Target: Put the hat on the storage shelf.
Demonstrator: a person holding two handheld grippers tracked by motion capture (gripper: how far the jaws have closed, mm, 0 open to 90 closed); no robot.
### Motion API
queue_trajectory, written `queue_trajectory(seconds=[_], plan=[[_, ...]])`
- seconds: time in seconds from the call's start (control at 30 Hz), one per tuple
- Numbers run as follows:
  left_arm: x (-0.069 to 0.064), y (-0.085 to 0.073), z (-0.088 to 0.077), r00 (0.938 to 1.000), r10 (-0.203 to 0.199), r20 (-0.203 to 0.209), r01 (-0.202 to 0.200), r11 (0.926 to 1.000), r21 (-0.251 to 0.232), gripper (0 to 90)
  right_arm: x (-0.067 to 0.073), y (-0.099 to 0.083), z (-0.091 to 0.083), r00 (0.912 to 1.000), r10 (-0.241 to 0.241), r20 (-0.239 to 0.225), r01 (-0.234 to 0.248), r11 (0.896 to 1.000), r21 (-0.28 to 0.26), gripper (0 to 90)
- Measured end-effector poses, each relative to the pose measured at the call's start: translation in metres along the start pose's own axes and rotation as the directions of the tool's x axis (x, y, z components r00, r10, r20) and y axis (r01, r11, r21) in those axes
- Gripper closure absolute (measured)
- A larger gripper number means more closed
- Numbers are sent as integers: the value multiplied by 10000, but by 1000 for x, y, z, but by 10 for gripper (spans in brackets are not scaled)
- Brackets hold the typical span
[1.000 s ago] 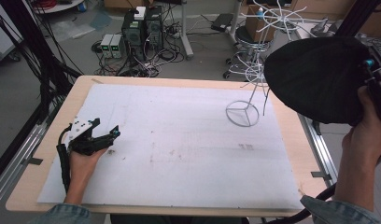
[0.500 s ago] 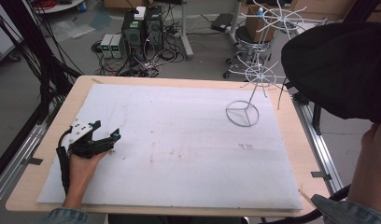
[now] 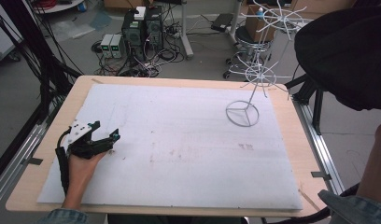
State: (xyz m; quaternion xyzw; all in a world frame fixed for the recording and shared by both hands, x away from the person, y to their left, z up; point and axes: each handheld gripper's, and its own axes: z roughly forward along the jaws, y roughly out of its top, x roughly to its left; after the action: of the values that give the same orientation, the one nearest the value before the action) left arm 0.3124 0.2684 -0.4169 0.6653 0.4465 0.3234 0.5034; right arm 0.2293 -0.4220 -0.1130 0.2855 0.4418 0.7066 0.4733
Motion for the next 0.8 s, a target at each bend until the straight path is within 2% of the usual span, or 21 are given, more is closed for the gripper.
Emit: queue_trajectory(seconds=[0.5,0.67,0.8], plan=[[1,0,0,10000,-78,-37,78,10000,-45,196,-5,22,10,9989,-243,404,250,9996,-154,845],[1,0,0,10000,-69,-4,69,10000,-5,196,-4,25,14,9984,-274,497,288,9992,-282,845],[1,0,0,9999,-111,37,111,9999,21,196,-1,24,23,9980,-386,505,392,9992,-108,844]])
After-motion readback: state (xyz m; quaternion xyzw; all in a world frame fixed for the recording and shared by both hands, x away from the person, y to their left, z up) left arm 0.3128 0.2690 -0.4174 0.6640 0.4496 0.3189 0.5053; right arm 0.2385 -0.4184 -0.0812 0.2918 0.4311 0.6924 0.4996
